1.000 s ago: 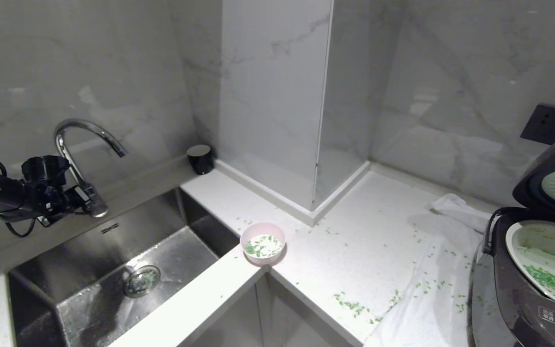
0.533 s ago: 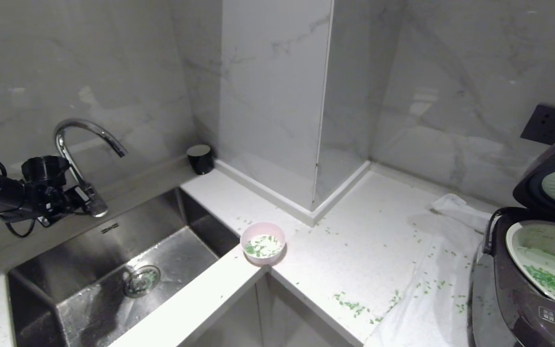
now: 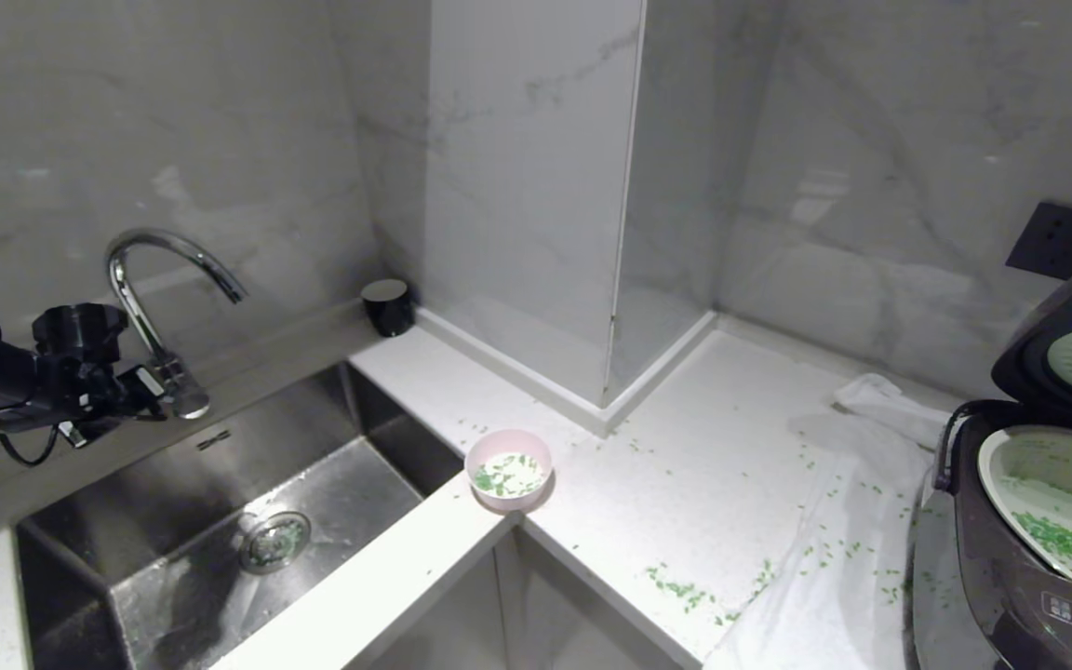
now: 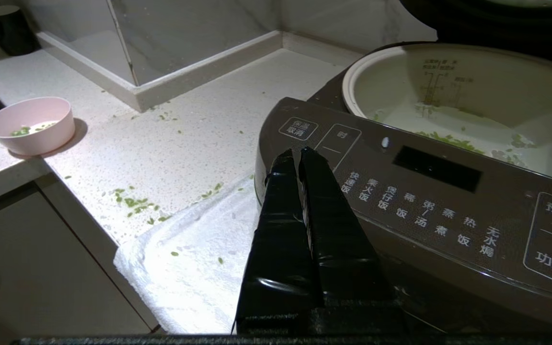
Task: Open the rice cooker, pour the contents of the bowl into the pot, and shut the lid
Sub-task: Turn on the tap
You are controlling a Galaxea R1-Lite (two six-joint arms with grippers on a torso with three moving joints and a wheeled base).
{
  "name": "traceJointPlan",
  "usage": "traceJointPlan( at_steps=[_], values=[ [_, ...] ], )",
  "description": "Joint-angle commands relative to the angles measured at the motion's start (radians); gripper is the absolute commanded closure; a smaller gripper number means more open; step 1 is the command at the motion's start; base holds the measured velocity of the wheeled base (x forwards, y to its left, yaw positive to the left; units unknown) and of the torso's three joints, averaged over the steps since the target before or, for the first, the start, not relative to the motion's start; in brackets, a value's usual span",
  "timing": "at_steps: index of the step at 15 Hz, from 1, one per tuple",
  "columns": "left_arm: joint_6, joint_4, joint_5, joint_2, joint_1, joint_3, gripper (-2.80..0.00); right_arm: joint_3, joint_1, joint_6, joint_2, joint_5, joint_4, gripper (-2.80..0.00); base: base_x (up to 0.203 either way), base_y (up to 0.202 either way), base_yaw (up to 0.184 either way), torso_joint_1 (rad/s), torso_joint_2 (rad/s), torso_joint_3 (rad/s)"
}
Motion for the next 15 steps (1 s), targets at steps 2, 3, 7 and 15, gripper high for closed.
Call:
traceJointPlan(
  at_steps=[2, 3, 7, 15],
  values=[
    [-0.006, -0.006, -0.001, -0.011, 0.001, -0.005, 0.00, 0.000, 0.000, 0.000, 0.000, -0.001, 0.000, 0.00, 0.000, 0.000, 0.000, 0.000, 0.00, 0.000],
    [-0.013, -0.005, -0.001, -0.011, 0.001, -0.003, 0.00, 0.000, 0.000, 0.000, 0.000, -0.001, 0.000, 0.00, 0.000, 0.000, 0.000, 0.000, 0.00, 0.000],
    [-0.018, -0.006, -0.001, -0.005, -0.005, -0.008, -2.80, 0.000, 0.000, 0.000, 0.000, 0.000, 0.000, 0.00, 0.000, 0.000, 0.000, 0.000, 0.00, 0.000],
    [-0.033, -0.006, 0.004, 0.061, -0.003, -0.074, -2.80, 0.000, 0.000, -0.001, 0.000, -0.001, 0.000, 0.00, 0.000, 0.000, 0.000, 0.000, 0.00, 0.000]
  ],
)
